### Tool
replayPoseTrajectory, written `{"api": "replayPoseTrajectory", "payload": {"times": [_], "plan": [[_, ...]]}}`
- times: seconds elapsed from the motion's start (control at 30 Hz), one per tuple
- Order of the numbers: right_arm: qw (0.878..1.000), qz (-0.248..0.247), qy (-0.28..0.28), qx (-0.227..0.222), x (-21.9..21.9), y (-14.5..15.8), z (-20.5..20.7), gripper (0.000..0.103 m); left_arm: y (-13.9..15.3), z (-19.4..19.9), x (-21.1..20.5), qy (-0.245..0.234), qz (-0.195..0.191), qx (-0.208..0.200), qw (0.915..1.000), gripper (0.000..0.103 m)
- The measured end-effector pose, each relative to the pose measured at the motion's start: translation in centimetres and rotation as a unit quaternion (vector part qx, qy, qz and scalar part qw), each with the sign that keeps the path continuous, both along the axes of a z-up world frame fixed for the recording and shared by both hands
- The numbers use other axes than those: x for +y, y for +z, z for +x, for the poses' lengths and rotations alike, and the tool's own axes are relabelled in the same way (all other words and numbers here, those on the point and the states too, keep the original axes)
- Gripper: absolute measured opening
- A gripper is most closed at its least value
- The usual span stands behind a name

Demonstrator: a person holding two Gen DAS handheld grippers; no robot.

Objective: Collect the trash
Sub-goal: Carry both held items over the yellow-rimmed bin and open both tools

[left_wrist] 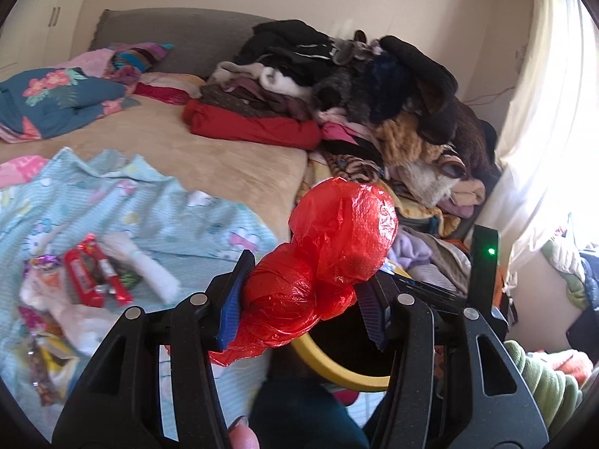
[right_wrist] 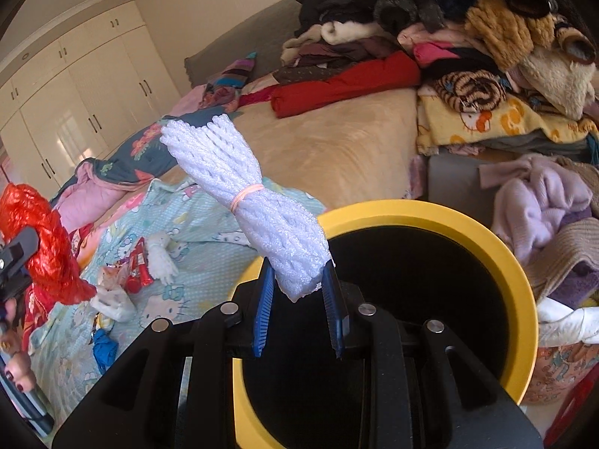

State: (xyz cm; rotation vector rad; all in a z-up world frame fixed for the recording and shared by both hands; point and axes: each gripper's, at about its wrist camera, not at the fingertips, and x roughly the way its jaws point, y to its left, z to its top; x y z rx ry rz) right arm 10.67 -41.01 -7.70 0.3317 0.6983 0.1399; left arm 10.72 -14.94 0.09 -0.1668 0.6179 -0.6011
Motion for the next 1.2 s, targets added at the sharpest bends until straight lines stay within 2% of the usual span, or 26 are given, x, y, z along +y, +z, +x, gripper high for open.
{"api": "replayPoseTrajectory", "payload": {"times": [0.47, 0.83, 1.03, 1.1, 1.13, 1.17, 1.2], "plan": [[0.997, 0.038, -0.048, 0.048, -6.3, -1.9, -0.4, 0.025, -2.5, 0.6, -6.2, -0.044, 0.018, 0.019, 0.9987, 0.044], [0.994, 0.046, -0.063, 0.072, -8.5, -2.6, -0.5, 0.026, -5.5, 2.6, -9.9, -0.062, 0.031, 0.060, 0.9958, 0.044], [0.994, 0.043, -0.062, 0.073, -8.7, -2.3, -0.5, 0.028, -6.3, 3.3, -10.7, -0.071, 0.032, 0.067, 0.9947, 0.045], [0.994, 0.041, -0.066, 0.072, -8.8, -2.2, -0.6, 0.034, -6.5, 3.6, -10.8, -0.069, 0.031, 0.068, 0.9948, 0.052], [0.994, 0.042, -0.068, 0.070, -8.9, -2.1, -0.6, 0.036, -6.5, 3.7, -10.8, -0.066, 0.032, 0.067, 0.9950, 0.060], [0.994, 0.045, -0.071, 0.068, -9.0, -2.0, -0.7, 0.044, -6.5, 3.8, -10.7, -0.061, 0.036, 0.066, 0.9953, 0.068], [0.994, 0.048, -0.077, 0.064, -9.2, -1.9, -0.8, 0.054, -6.5, 3.7, -10.6, -0.058, 0.037, 0.066, 0.9955, 0.071]]}}
